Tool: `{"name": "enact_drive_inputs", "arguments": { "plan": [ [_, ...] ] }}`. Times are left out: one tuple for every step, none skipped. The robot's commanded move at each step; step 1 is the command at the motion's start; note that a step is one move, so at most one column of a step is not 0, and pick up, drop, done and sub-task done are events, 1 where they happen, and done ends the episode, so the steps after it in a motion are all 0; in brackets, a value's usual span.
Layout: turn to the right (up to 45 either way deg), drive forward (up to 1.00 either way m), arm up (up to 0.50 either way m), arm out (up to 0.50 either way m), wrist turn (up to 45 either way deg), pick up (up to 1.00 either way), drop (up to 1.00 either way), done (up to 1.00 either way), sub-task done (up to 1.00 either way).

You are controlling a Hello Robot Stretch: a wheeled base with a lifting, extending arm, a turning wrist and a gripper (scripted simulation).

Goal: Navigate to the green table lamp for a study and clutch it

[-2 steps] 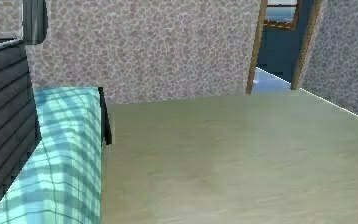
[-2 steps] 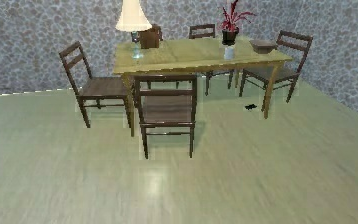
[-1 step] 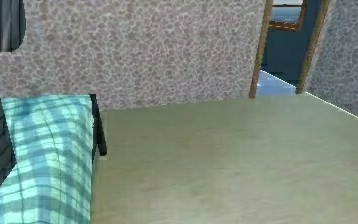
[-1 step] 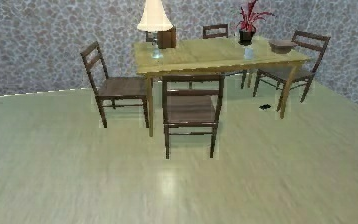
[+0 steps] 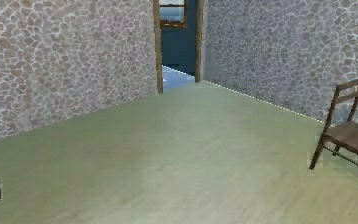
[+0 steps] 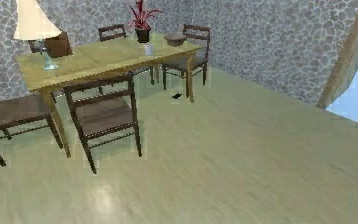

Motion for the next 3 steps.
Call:
{"name": "enact_drive_inputs", "arguments": {
  "plan": [
    [0.0,1.00,0.00,0.00,0.0,0.00,0.00,0.00,0.00],
    [0.0,1.00,0.00,0.00,0.0,0.00,0.00,0.00,0.00],
    [0.0,1.00,0.00,0.00,0.0,0.00,0.00,0.00,0.00]
  ]
}}
